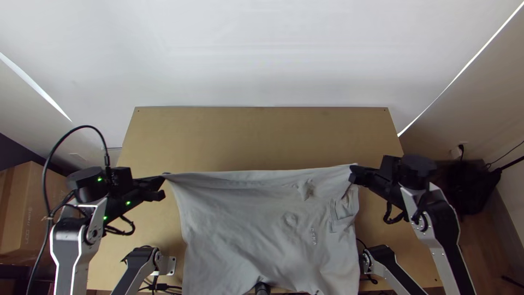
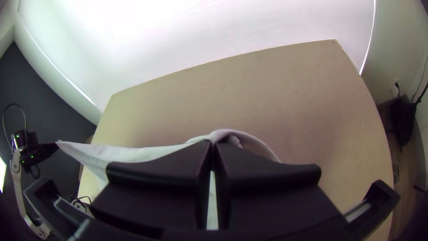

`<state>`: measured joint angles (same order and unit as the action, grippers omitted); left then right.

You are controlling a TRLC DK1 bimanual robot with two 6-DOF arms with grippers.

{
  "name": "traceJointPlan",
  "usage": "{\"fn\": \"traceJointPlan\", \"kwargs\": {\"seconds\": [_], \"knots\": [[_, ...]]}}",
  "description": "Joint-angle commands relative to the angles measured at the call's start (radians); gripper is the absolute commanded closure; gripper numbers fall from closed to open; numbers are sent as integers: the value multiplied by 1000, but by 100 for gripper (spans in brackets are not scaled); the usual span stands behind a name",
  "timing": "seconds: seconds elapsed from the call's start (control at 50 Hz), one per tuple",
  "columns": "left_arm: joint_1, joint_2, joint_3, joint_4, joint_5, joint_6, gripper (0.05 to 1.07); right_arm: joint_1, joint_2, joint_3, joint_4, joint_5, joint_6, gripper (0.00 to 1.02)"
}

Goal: Fold the t-shirt

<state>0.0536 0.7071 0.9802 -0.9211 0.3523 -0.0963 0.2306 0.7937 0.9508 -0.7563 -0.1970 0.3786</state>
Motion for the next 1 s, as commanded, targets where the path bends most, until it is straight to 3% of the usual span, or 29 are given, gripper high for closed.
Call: {"fn": "traceJointPlan", "kwargs": {"seconds": [0.0,0.42,0.98], "knots": [[11,61,-74,94,8,13,105,18,65,-40,77,10,23,100],[43,545,-60,407,10,41,105,-11,625,132,169,8,-46,100],[126,1117,379,452,8,53,105,-120,1151,618,158,8,-152,100]]}}
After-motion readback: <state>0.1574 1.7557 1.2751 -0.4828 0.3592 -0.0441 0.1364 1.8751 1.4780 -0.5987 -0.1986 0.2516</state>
